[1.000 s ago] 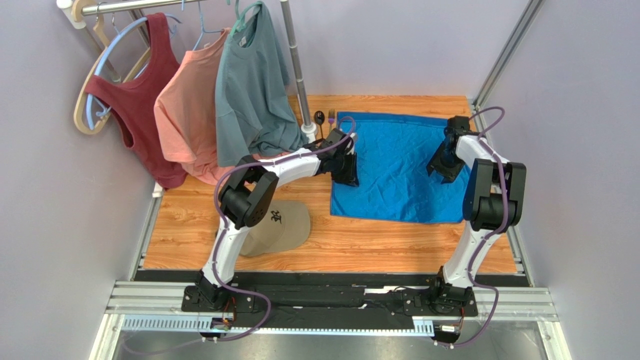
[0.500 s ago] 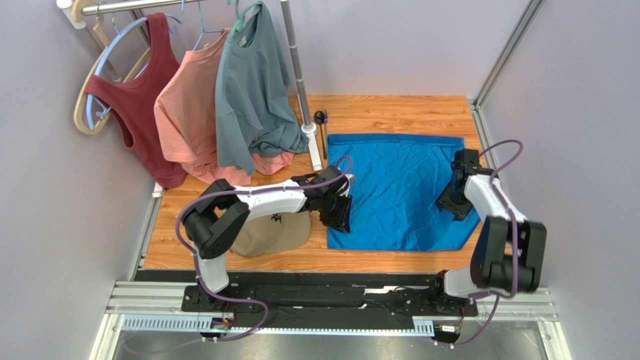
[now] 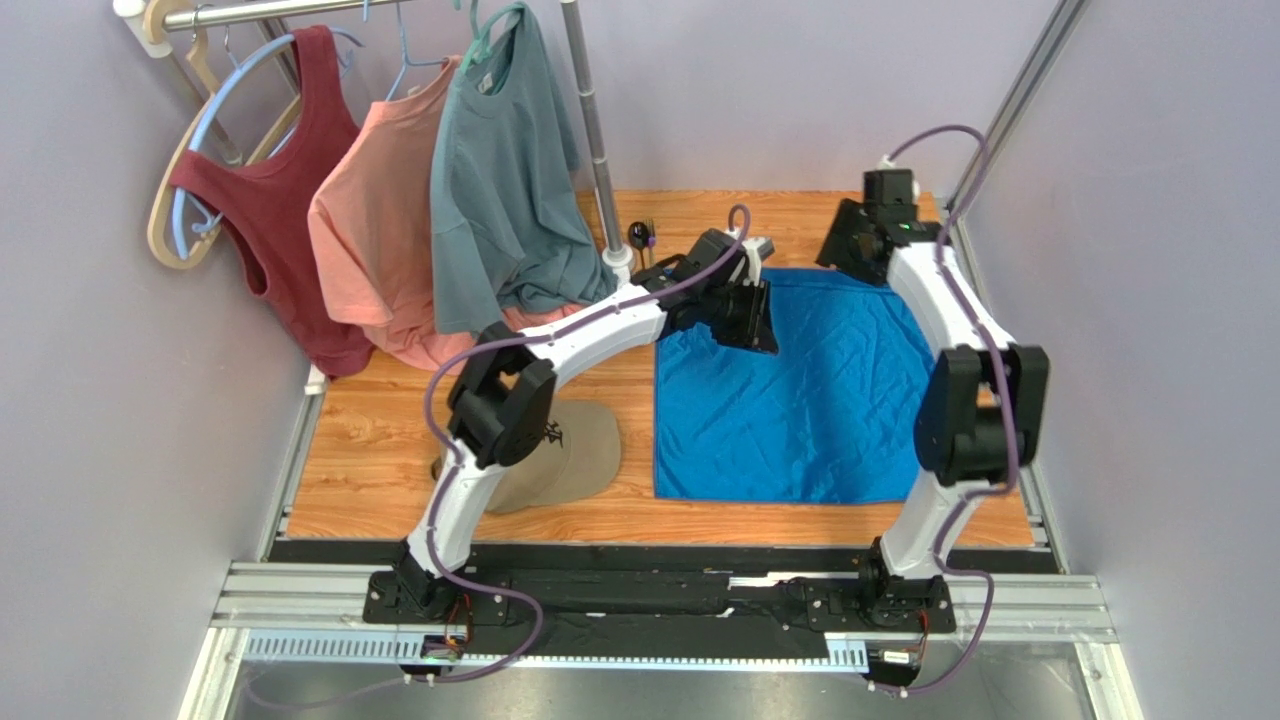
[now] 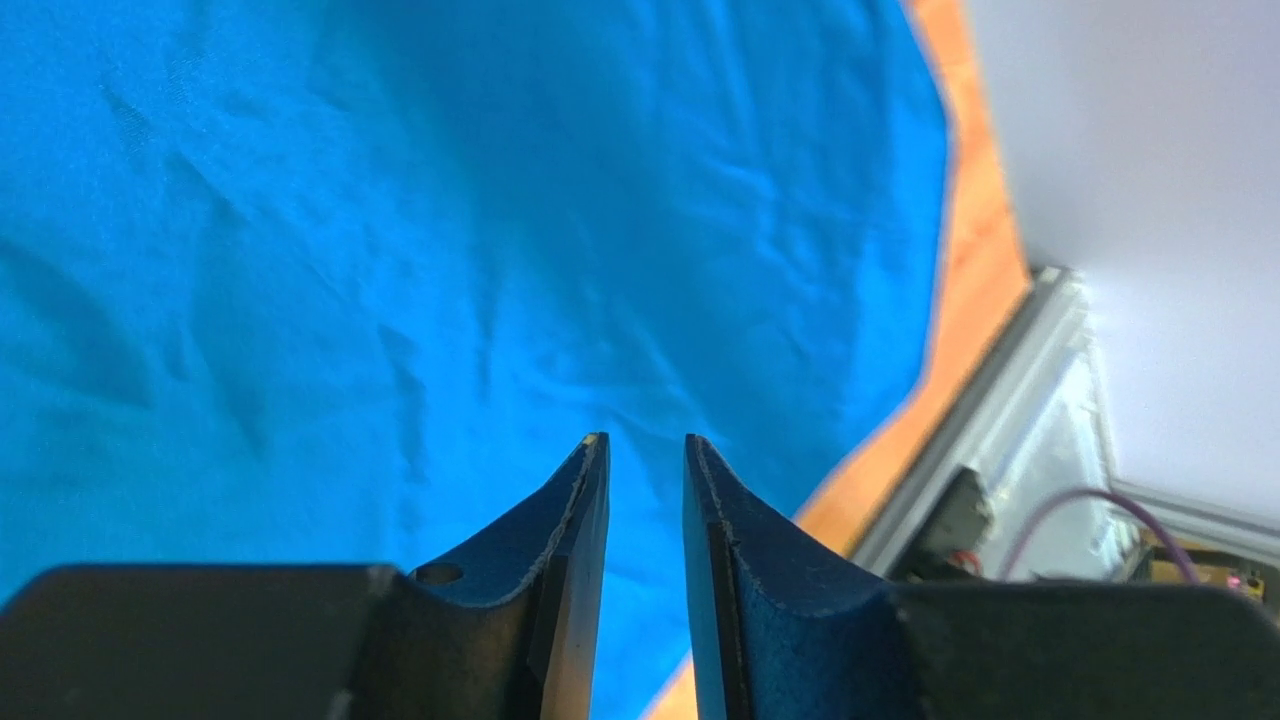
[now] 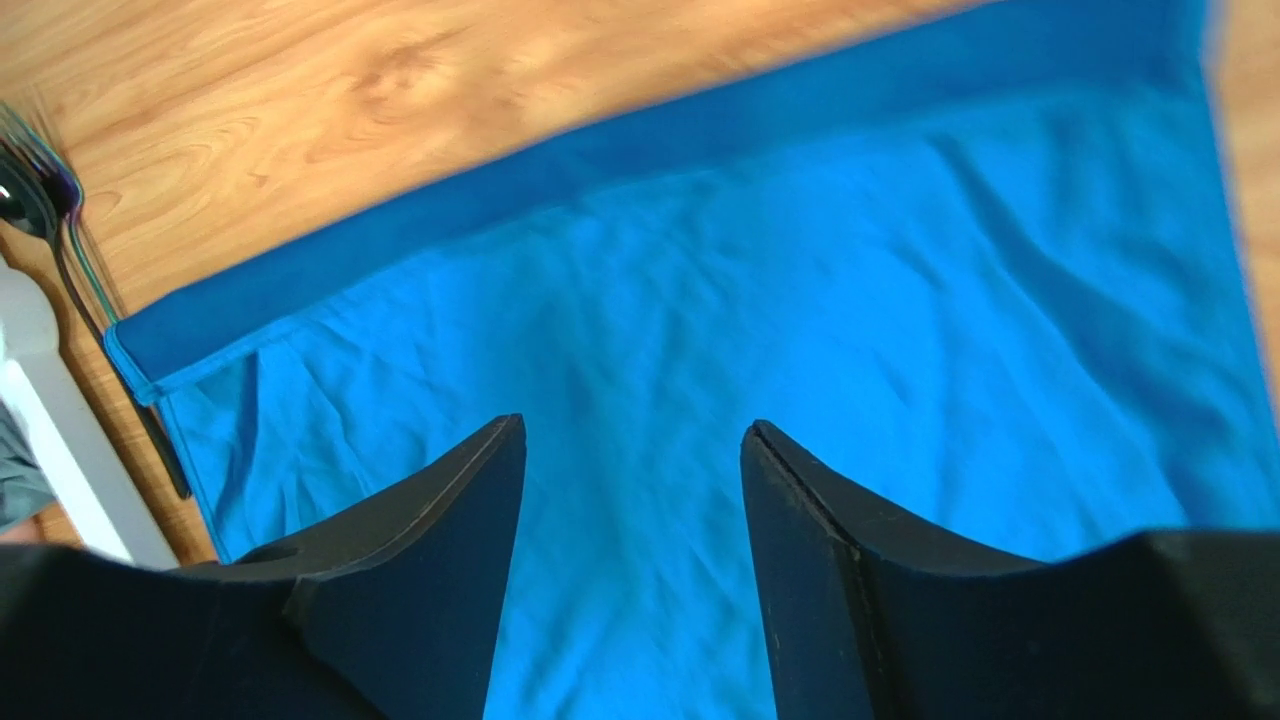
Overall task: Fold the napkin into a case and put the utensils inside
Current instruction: Smooth out the napkin at the center of the board.
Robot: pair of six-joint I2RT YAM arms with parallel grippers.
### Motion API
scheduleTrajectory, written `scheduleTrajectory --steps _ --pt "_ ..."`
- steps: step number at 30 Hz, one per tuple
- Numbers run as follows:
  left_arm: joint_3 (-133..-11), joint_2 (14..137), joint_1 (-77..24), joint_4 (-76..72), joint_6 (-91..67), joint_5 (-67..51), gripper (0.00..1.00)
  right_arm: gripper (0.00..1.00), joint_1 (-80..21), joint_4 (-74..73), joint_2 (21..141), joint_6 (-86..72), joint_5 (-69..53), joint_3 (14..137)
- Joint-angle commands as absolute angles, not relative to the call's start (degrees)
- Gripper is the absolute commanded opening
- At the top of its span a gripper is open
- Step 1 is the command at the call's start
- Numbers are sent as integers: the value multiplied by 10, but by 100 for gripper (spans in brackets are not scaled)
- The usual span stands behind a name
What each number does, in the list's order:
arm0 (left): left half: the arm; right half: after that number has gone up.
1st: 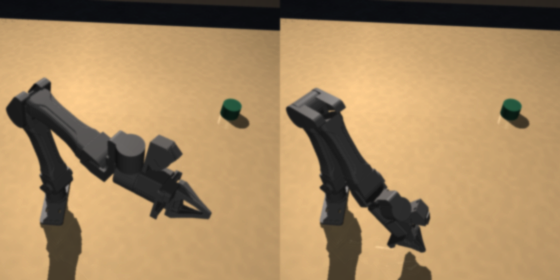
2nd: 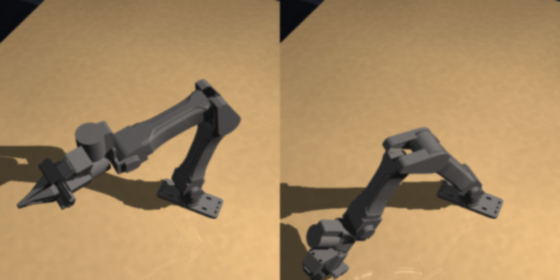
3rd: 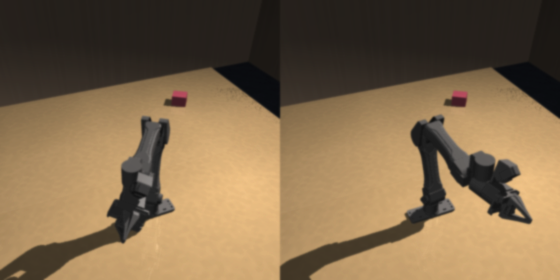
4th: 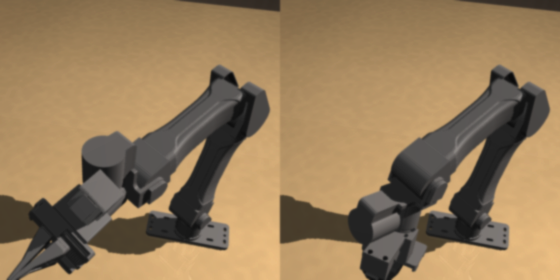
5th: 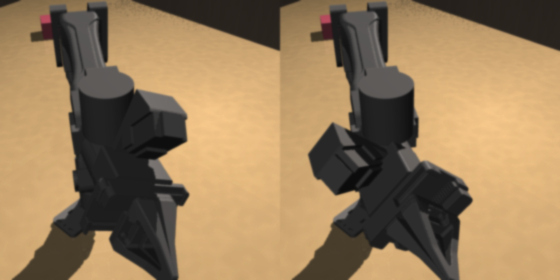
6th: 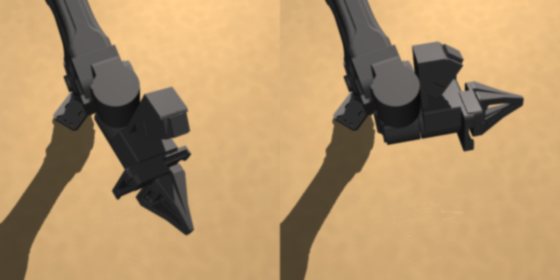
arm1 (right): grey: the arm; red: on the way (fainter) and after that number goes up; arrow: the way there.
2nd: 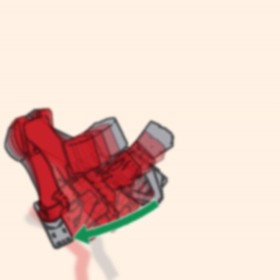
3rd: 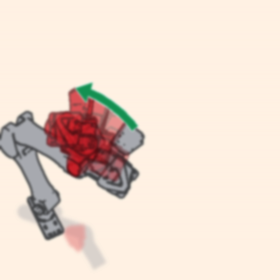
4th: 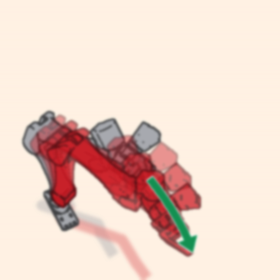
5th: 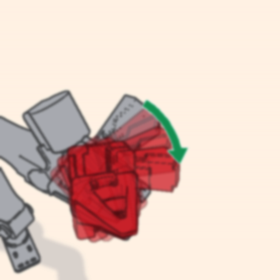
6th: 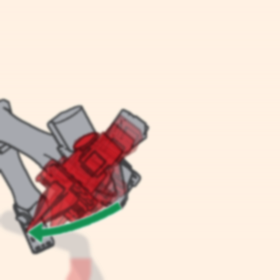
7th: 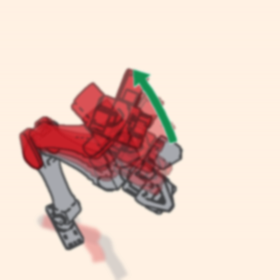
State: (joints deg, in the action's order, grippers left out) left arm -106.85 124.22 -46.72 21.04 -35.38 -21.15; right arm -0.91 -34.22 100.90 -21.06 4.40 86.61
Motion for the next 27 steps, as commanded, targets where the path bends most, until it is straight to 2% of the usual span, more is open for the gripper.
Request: scheduleTrajectory --steps 1,5,13,27 --pt "-1120 1319 -468 256 -347 -214 31 57 -41 -329 1097 -162 62 956" --pt "-1084 1323 -468 240 -356 -206 29 57 -54 -320 1176 -148 54 994" --pt "-1000 1307 -469 209 -366 -184 27 57 -74 -298 1243 -126 62 1026" --pt "-981 1307 -478 202 -371 -191 26 57 -82 -343 1320 -110 98 1113"
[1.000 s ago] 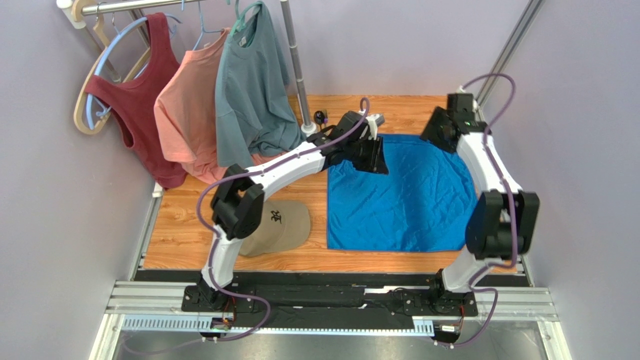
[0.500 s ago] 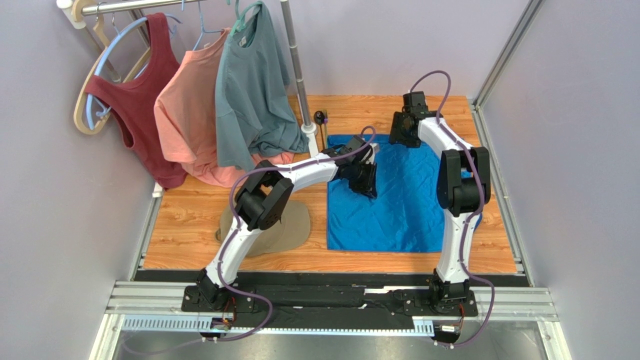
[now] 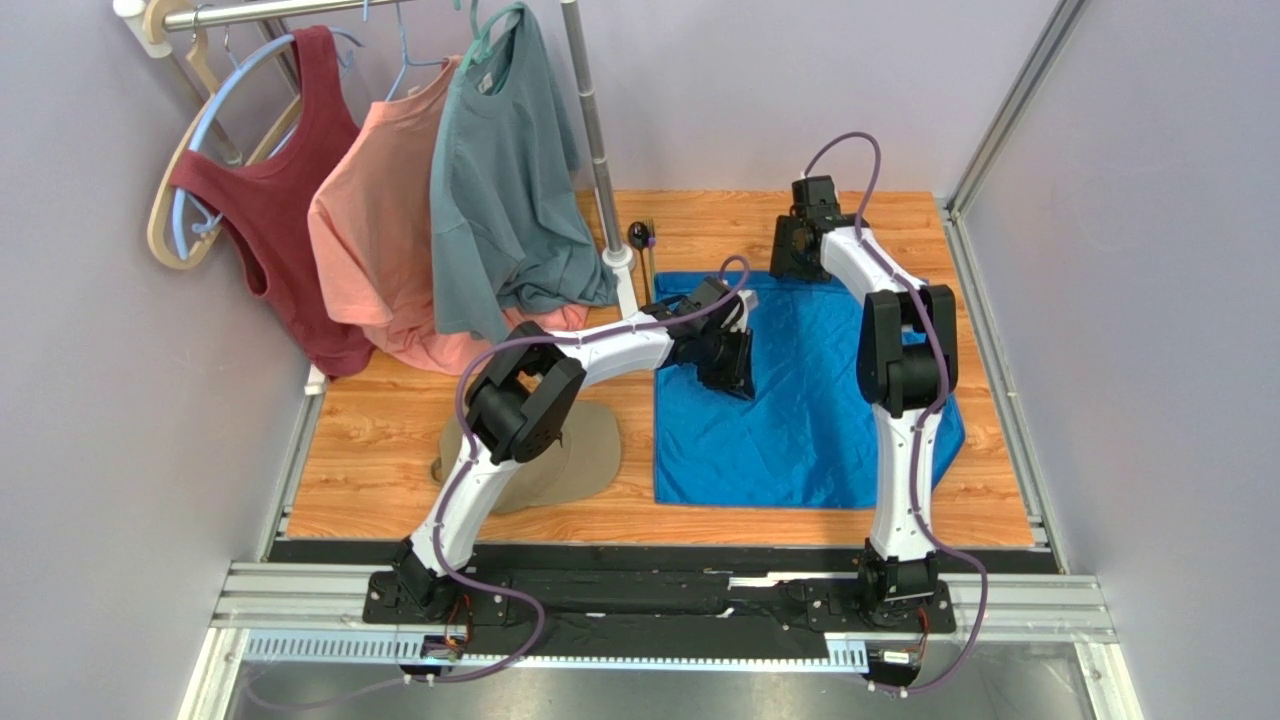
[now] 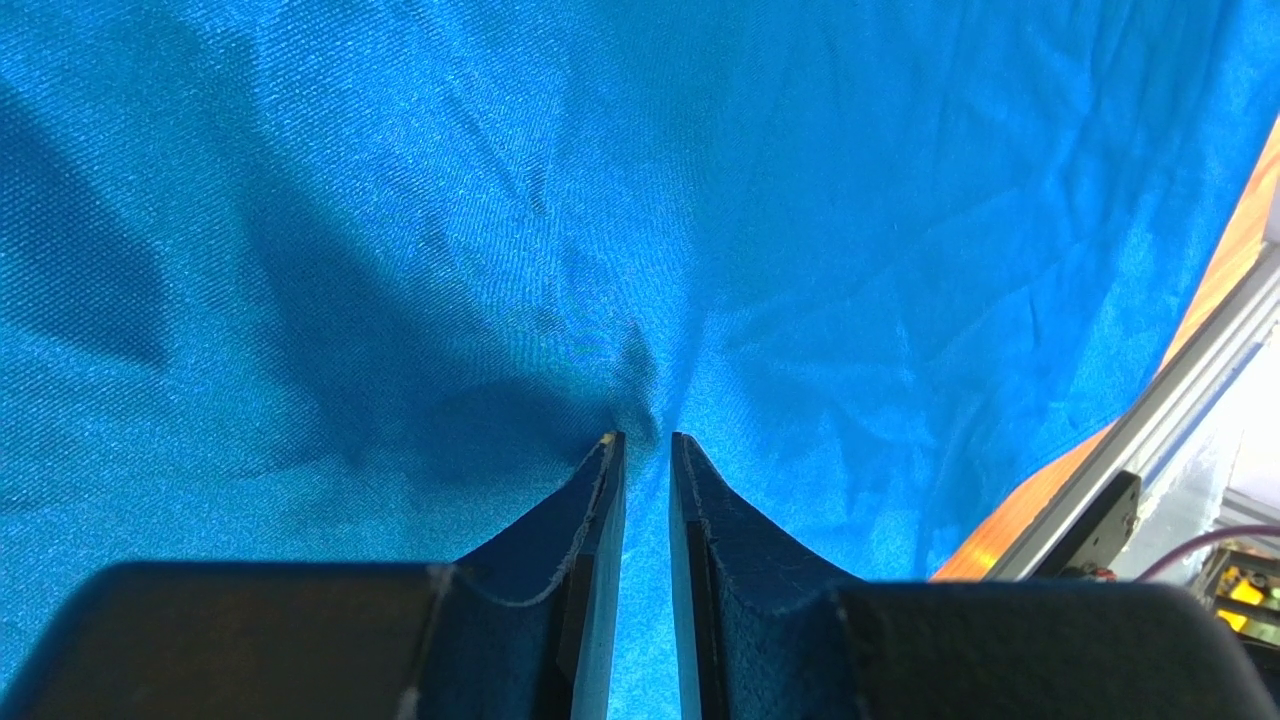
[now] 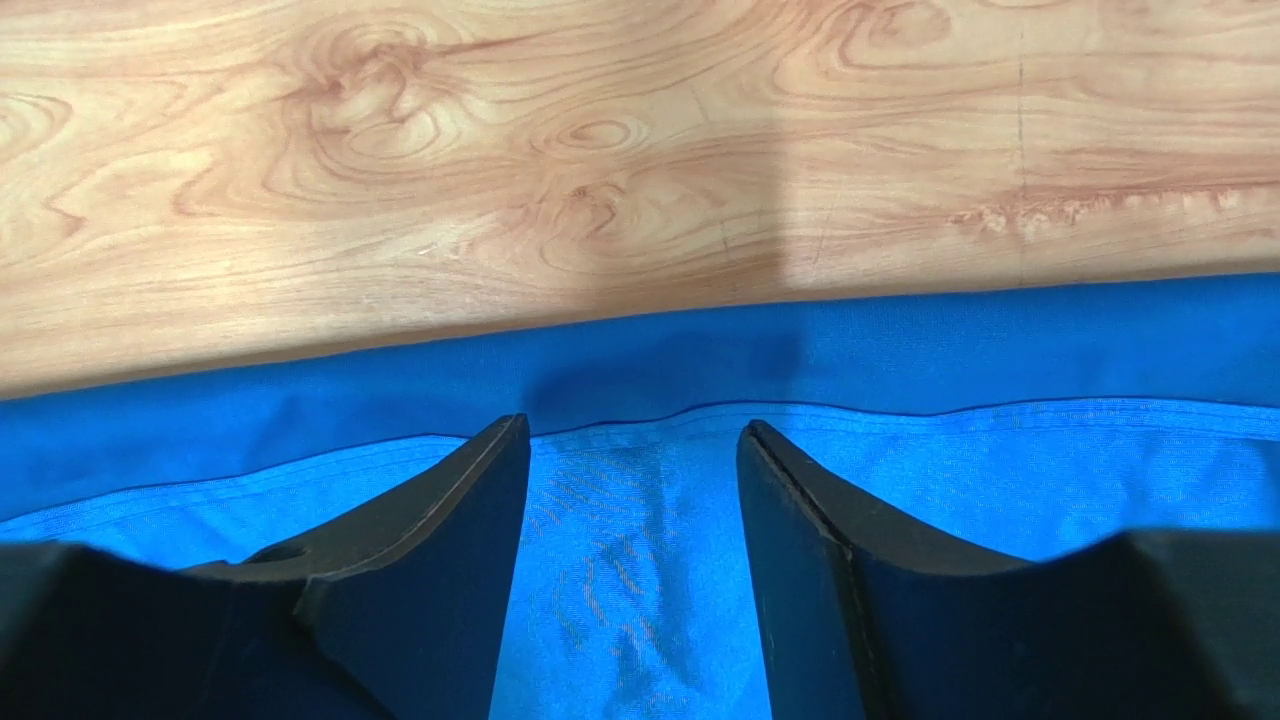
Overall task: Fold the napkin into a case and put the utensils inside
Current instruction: Smooth out the napkin at the center of the board.
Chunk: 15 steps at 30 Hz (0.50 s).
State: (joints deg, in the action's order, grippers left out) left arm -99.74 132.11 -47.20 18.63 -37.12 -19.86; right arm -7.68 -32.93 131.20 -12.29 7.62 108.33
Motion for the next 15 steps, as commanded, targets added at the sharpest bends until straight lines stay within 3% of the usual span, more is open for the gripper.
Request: scheduleTrajectory --steps 1,11,15 --pt "-979 1306 -478 201 -372 -189 26 57 -83 -347 1321 -112 98 1114" --pt "-987 1304 -479 204 -369 -196 26 58 -82 -364 1300 -137 87 1060" --pt "-984 1304 -479 203 -374 -201 26 57 -82 -409 1344 -149 98 1139"
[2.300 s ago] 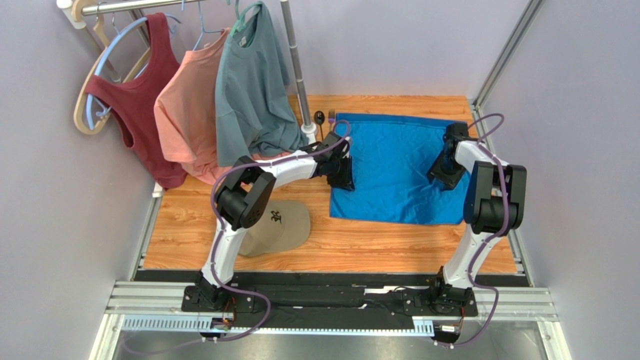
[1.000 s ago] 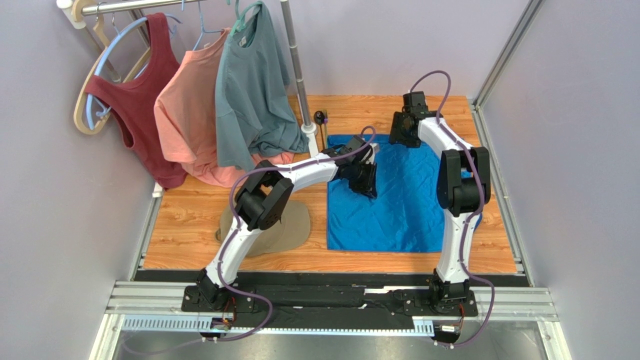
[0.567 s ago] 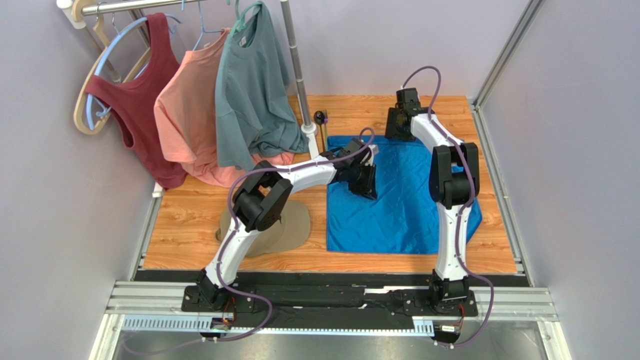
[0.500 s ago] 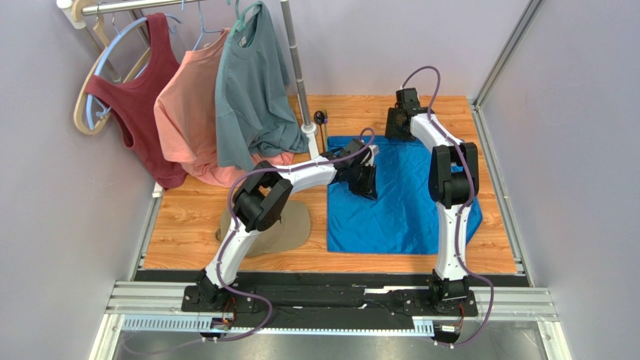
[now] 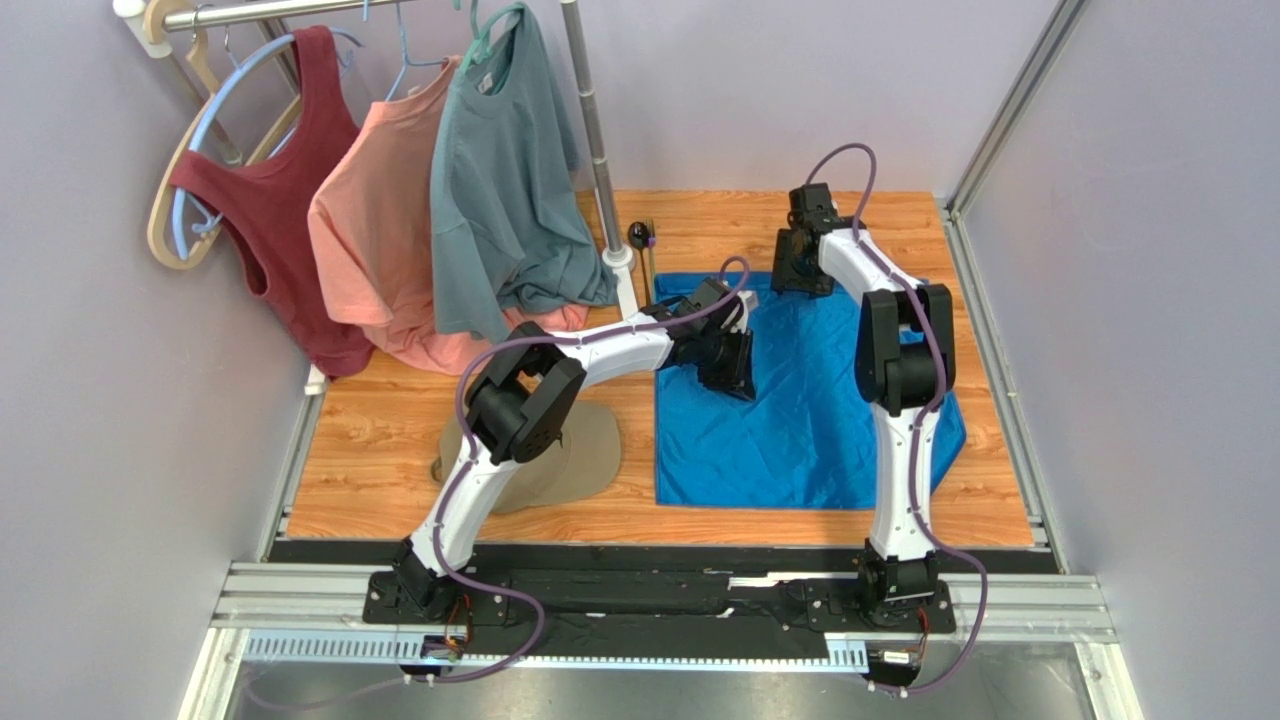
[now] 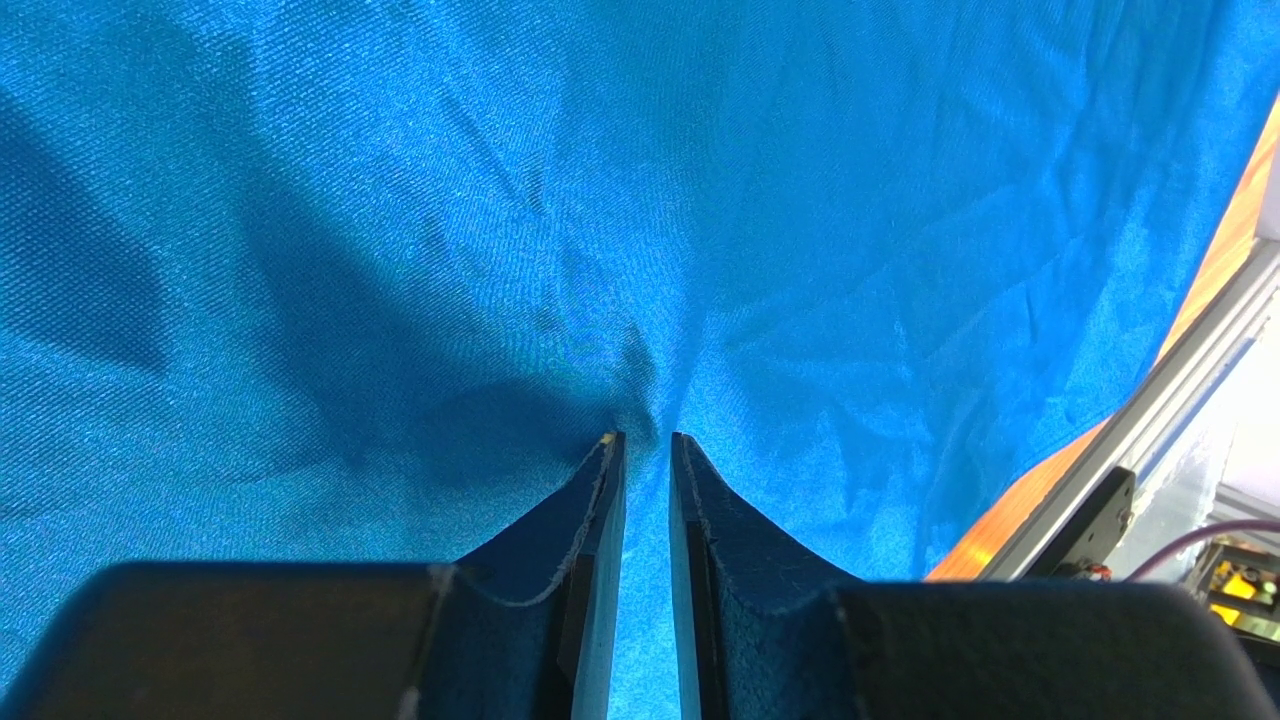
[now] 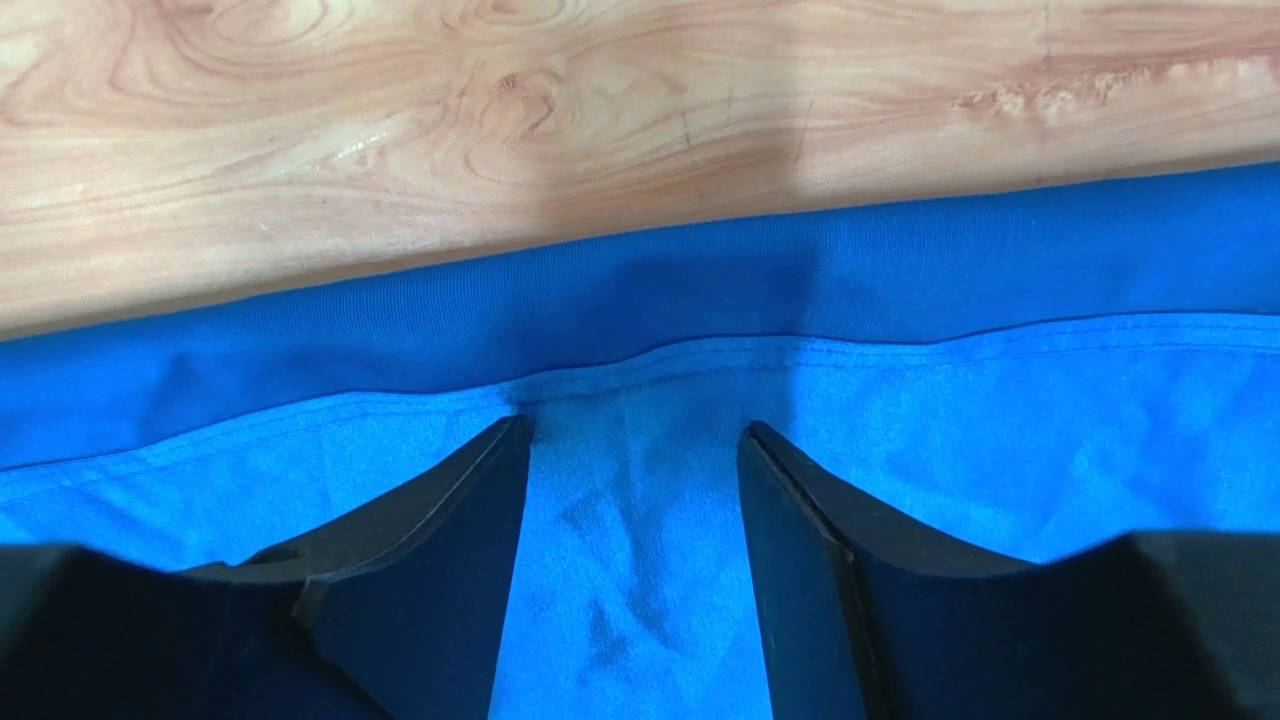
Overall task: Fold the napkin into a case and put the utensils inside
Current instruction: Smooth out the napkin at the center of the board.
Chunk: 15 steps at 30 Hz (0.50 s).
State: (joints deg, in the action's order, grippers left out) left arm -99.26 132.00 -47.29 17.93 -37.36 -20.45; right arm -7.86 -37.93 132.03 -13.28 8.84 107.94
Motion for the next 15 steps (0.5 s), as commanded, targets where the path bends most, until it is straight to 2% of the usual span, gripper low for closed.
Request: scheduleTrajectory --steps 1,9,15 --pt "-983 1304 -480 202 -376 -203 26 57 -82 -417 1368 -154 98 1157" --pt "-971 1303 -482 202 -374 -200 25 59 -72 -428 1477 -200 129 1388" --pt "-984 1275 -480 222 -343 -183 27 63 -53 -344 1425 -198 111 1391"
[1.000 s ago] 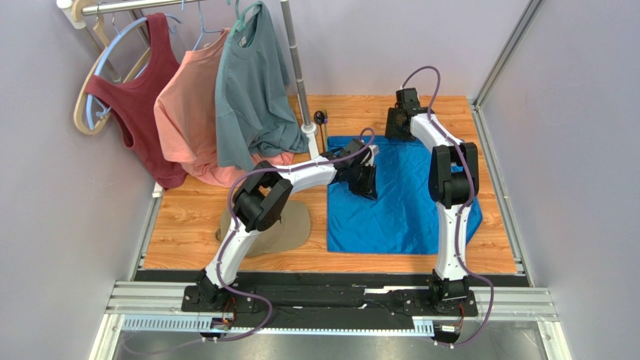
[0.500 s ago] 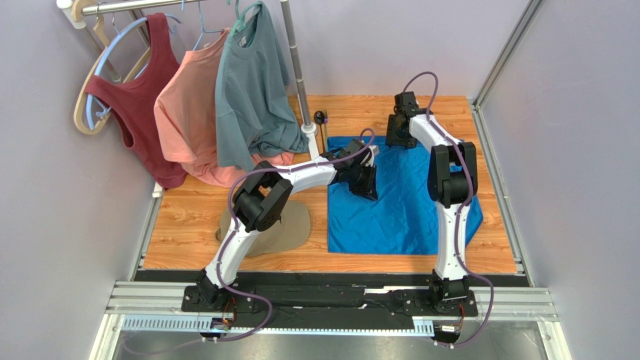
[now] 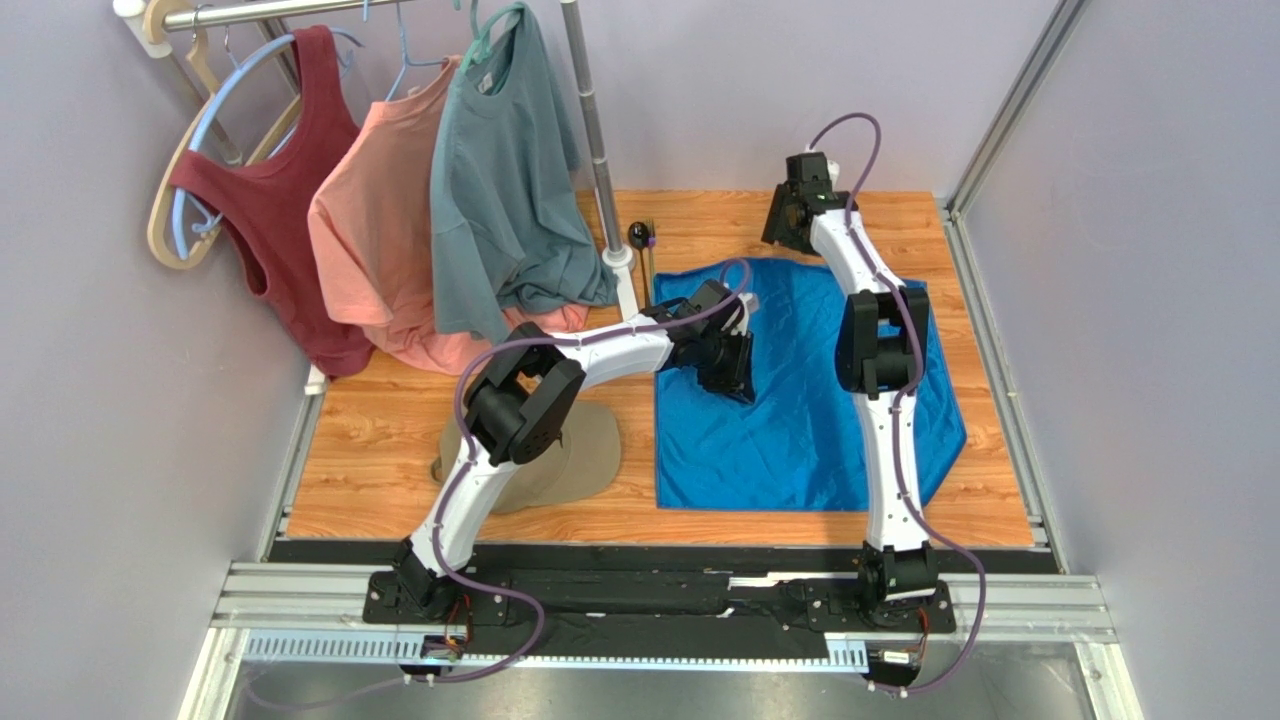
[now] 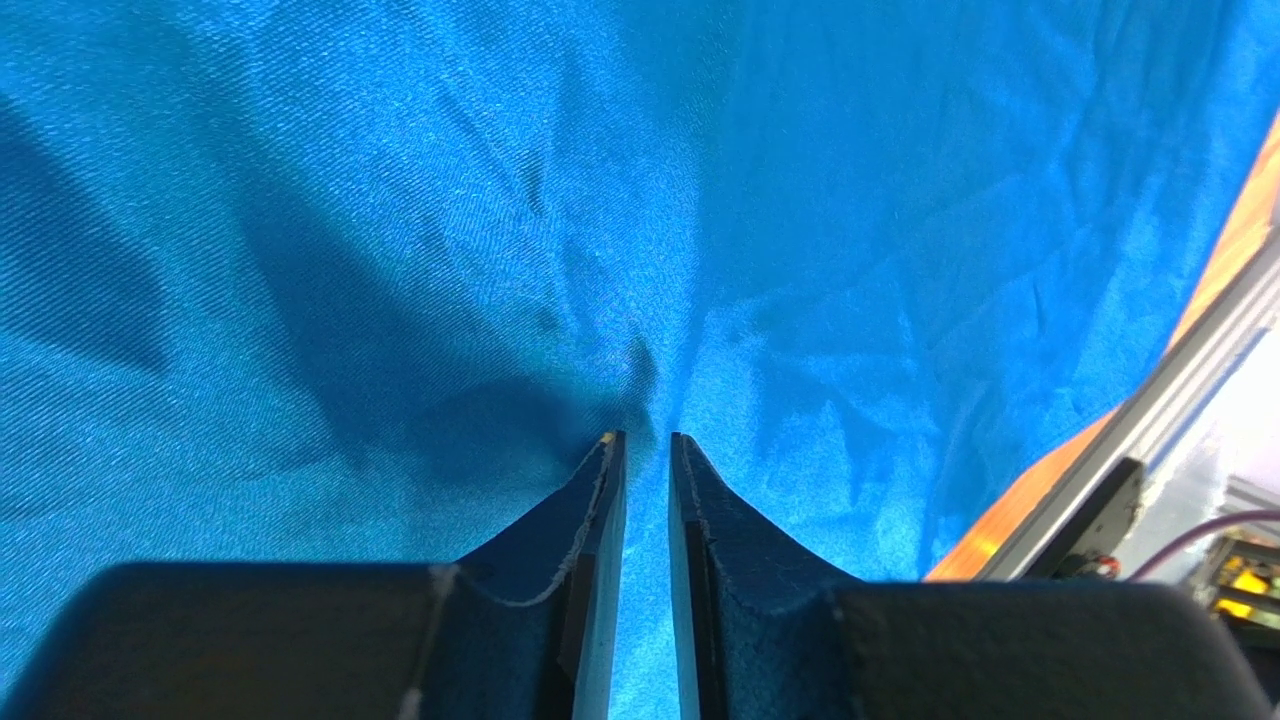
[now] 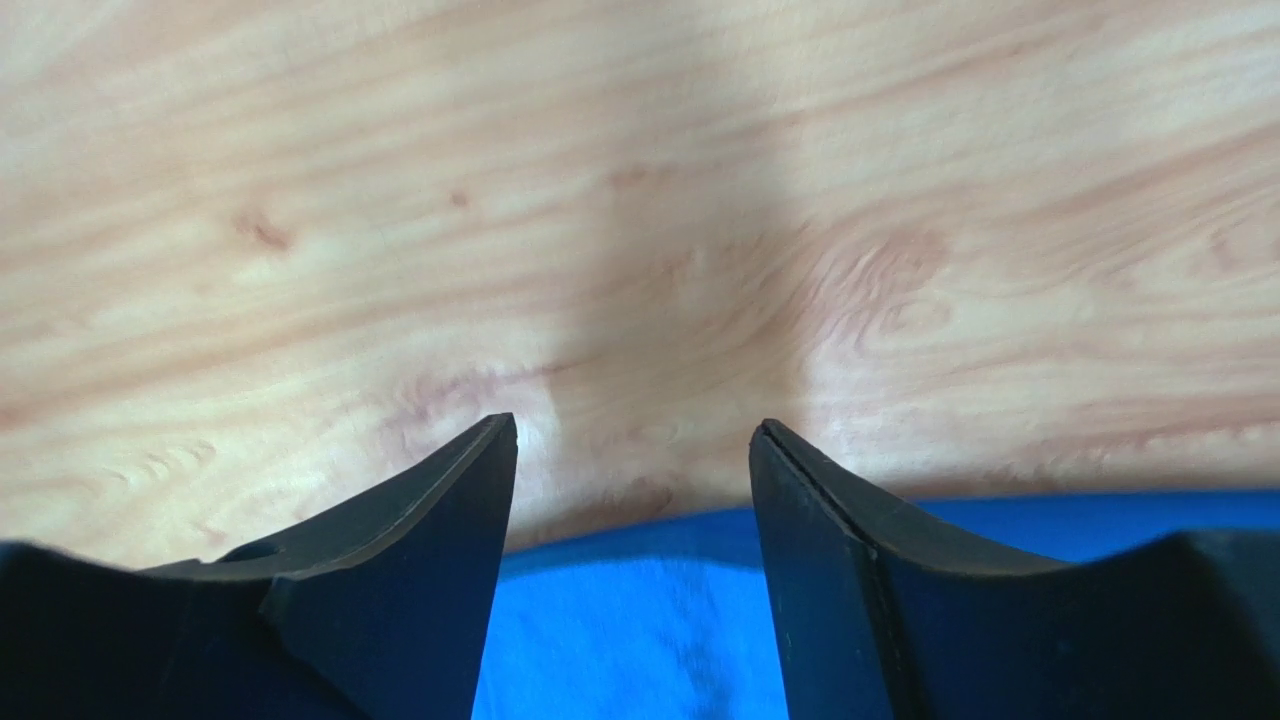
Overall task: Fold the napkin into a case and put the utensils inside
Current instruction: Smooth out the napkin at the center of the board.
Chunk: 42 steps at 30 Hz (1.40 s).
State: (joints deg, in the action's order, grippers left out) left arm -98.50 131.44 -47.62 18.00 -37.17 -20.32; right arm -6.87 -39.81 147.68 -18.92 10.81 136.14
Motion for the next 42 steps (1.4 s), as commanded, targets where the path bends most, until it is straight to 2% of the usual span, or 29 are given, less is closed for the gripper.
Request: scheduleTrajectory --steps 1,4,9,11,15,30,34,38,42 --pt "-991 1266 -478 225 -339 -182 29 64 -52 -361 1414 -188 111 1386" --pt "-1024 1258 -468 235 -334 -191 32 65 -50 -409 1360 -168 137 1354" --pt "-1081 1276 -461 244 -330 -211 33 64 -30 -420 1233 -163 159 1155" --pt "-1086 1284 -461 242 -340 -227 33 64 -19 -411 1212 -164 136 1086" --pt "-1076 1303 -462 227 -357 -250 33 63 -6 -396 1195 -170 113 1030" --pt "-1033 1330 -493 234 -338 -253 33 63 22 -417 1346 -197 136 1142" --pt "-1020 1331 -495 236 -335 -251 32 64 37 -412 1392 -214 154 1224" --pt "-1016 1317 -496 245 -325 -243 32 64 46 -400 1440 -179 156 1368" --pt "-1024 1296 -495 261 -309 -220 32 65 47 -368 1417 -152 143 1376"
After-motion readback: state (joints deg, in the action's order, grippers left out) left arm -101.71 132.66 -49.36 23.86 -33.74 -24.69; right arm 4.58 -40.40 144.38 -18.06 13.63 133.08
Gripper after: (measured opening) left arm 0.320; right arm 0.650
